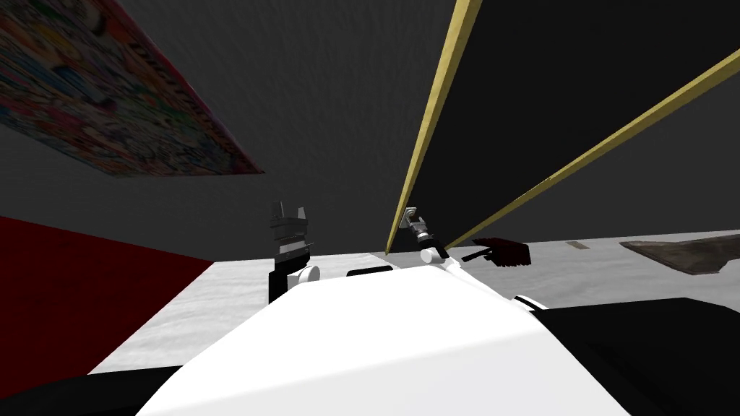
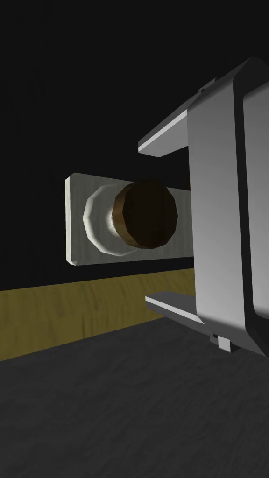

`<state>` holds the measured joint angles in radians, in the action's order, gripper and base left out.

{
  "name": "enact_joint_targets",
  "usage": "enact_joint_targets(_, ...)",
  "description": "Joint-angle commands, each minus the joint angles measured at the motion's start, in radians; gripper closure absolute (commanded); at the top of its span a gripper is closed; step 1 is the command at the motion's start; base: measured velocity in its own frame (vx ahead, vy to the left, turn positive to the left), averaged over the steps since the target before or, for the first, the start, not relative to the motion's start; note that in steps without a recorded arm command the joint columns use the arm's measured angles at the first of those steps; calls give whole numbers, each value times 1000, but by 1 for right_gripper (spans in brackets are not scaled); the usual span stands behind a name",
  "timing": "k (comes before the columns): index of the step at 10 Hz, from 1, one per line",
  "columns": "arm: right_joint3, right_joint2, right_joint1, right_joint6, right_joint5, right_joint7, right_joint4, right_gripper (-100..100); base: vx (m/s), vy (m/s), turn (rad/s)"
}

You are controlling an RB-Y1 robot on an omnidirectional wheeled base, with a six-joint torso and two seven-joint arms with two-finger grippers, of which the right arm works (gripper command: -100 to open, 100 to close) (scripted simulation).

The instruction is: Pull the door open

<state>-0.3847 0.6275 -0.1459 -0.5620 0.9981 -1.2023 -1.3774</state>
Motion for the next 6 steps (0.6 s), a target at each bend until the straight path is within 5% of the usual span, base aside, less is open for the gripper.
enact_joint_targets(1,25,11,3,-3,9,-19,26,-100,201,6,222)
enact_joint_targets(2,11,6,11,-5,3,-16,29,-100,84,-5,37)
enact_joint_targets(3,11,6,11,-5,3,-16,29,100,-19,1,-53)
enact_joint_targets(6,11,6,11,-5,3,-16,29,100,-23,-4,3)
